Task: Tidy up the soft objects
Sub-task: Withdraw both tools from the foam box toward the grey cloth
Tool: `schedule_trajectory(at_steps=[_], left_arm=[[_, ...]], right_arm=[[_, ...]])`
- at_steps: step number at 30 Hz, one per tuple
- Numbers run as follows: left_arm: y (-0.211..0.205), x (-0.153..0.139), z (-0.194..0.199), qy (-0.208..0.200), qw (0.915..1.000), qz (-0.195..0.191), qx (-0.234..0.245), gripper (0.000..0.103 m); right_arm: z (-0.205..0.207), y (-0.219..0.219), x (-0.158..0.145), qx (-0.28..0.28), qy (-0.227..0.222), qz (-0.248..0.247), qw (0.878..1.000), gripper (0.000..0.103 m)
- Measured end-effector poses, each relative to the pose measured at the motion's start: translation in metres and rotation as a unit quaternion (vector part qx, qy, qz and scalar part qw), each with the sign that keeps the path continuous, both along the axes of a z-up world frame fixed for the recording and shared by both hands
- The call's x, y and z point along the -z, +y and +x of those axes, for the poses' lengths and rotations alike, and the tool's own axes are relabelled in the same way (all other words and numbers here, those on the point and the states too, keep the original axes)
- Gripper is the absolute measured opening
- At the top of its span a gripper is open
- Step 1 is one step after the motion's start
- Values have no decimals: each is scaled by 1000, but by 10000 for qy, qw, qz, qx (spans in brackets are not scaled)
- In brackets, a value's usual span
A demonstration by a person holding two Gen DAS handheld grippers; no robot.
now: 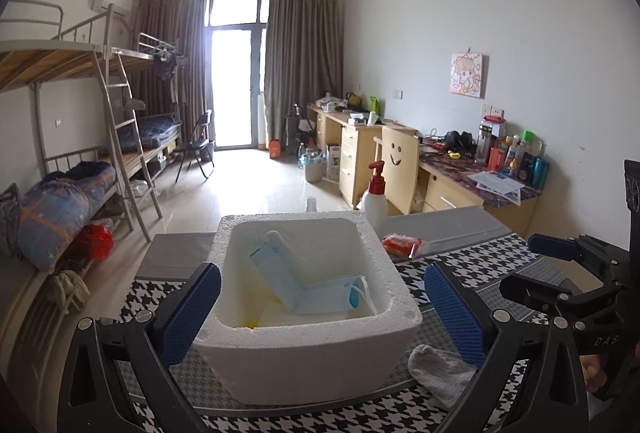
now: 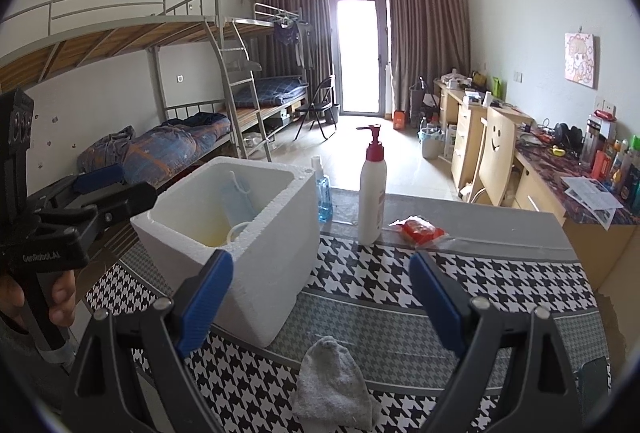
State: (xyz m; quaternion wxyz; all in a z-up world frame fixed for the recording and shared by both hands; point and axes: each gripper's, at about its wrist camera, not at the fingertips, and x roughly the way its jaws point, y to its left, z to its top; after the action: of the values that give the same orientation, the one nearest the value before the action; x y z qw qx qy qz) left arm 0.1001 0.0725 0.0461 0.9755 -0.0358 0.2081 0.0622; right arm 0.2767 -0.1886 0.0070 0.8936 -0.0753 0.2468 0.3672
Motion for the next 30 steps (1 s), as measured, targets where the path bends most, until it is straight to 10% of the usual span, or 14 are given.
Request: schedule_trajectory(at_steps=[30], left_arm=[[-25, 14, -27, -244, 9995, 62, 213, 102]], right_arm=[[-28, -19, 2, 94, -233, 90, 9996, 92]])
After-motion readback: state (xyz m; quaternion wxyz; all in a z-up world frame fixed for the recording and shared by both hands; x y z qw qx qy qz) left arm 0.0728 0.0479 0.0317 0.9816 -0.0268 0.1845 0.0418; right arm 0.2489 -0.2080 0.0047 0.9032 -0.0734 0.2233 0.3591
